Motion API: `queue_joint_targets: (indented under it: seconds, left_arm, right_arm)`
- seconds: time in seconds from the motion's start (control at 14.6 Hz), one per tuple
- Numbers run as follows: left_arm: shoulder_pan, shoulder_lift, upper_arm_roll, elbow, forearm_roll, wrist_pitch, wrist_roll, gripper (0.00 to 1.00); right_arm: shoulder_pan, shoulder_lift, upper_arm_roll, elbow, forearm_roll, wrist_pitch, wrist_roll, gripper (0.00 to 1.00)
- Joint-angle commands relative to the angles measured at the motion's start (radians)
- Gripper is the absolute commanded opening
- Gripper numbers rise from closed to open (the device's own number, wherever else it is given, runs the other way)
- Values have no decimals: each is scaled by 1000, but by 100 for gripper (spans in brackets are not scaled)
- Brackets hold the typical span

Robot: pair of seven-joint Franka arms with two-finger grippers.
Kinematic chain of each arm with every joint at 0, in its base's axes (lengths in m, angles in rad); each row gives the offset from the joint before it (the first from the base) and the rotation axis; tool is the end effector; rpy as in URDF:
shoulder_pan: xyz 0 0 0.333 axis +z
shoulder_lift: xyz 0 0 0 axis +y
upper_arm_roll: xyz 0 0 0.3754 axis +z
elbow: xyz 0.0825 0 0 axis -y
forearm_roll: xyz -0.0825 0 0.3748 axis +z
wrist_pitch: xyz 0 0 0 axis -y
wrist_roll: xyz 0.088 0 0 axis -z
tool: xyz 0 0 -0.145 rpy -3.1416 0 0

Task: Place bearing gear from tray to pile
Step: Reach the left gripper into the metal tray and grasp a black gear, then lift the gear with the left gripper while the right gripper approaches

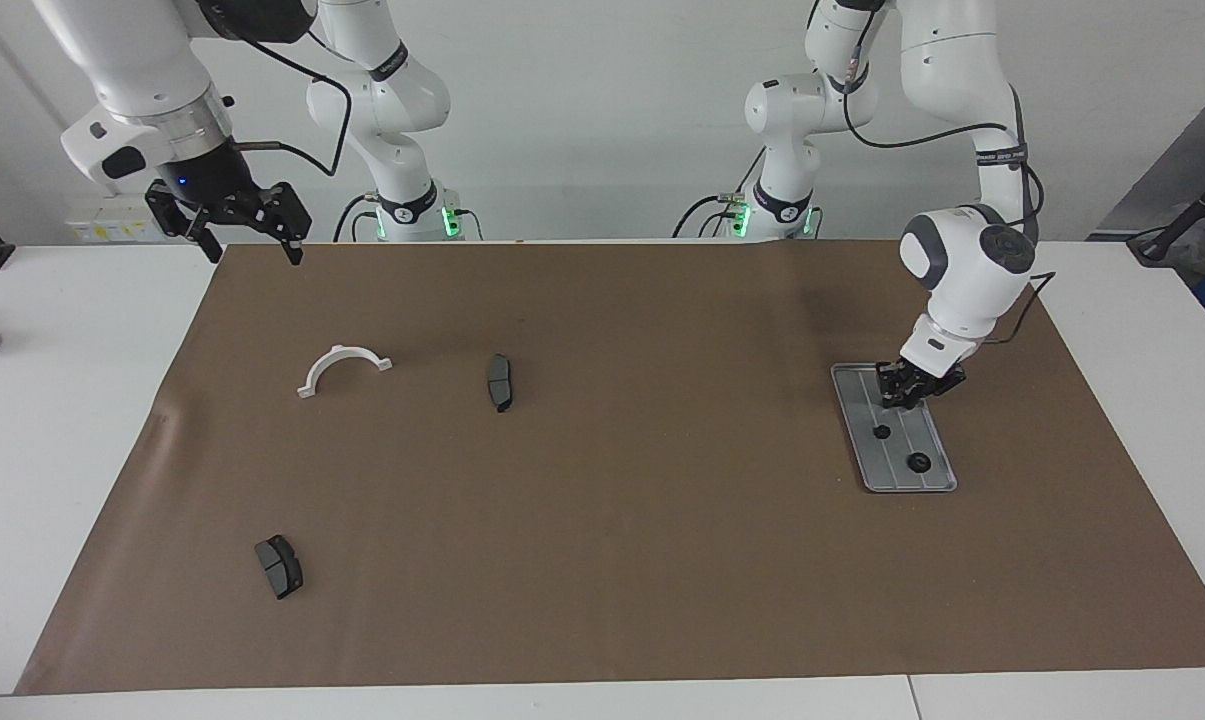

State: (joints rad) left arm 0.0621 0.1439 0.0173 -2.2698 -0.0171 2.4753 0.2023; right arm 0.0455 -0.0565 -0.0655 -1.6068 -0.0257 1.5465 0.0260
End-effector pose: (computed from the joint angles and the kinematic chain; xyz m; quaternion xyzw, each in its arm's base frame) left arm 0.5415 0.0426 0.3285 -0.9980 0.0550 -0.0311 0.0001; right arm 0.5215 -0.0154 0.6573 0.9997 -0.0232 -0.0019 0.0110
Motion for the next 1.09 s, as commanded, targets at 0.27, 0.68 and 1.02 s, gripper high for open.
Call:
queue_joint_targets:
  seconds: [0.27, 0.68, 1.02]
  left_arm:
    - [-62, -29, -11, 87, 9, -90, -36, 0]
    - [-279, 51, -3, 239, 29, -95, -165, 0]
    - [-468, 222, -3, 455, 120, -110, -473, 0]
  right_arm:
    - [-13, 0, 6, 10, 15, -23, 11, 100]
    - [-7, -22, 6, -31, 15, -14, 5, 100]
    - [-10, -20, 4, -28, 13, -11, 12, 100]
